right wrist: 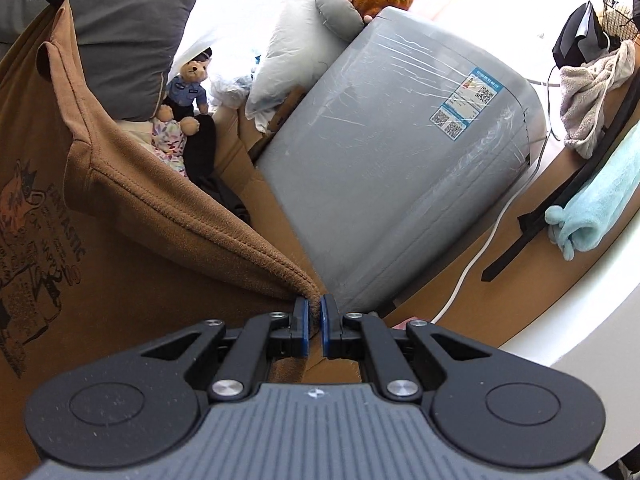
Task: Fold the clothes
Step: 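Carry the hanging T-shirt with both grippers over the cardboard box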
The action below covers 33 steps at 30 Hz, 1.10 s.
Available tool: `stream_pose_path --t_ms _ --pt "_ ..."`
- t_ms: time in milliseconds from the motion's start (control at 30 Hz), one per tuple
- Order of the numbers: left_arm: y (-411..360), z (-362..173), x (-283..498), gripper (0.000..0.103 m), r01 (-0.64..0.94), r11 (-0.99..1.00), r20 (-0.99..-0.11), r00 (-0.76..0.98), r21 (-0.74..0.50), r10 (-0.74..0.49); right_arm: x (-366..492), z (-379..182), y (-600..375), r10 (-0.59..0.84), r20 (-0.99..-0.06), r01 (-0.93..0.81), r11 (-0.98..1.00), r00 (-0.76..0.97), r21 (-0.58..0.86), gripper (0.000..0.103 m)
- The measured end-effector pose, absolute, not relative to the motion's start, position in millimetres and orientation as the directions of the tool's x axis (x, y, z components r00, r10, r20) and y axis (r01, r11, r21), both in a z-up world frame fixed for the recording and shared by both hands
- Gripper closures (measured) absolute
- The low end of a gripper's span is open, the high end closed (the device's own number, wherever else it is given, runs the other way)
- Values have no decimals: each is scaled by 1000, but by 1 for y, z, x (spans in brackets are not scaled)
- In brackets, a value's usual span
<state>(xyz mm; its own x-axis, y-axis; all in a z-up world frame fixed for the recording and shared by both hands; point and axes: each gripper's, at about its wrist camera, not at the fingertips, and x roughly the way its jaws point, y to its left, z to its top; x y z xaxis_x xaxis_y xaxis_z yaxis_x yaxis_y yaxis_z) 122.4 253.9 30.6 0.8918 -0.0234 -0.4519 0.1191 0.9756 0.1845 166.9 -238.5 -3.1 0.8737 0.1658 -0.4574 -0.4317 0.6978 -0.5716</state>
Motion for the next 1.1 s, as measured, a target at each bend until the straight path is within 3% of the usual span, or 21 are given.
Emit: stream_pose_path --t_ms 200,600,1100 --pt "267 -5 159 98 118 982 -511 859 151 -25 207 -29 -231 151 -493 -451 684 857 -574 97" --pt "283 -111 258 98 119 983 -650 760 140 1 293 -140 -212 111 -639 -529 675 762 -514 97" --pt "285 -215 344 98 76 984 -727 684 160 66 377 -246 -203 33 -735 -519 730 677 -445 97"
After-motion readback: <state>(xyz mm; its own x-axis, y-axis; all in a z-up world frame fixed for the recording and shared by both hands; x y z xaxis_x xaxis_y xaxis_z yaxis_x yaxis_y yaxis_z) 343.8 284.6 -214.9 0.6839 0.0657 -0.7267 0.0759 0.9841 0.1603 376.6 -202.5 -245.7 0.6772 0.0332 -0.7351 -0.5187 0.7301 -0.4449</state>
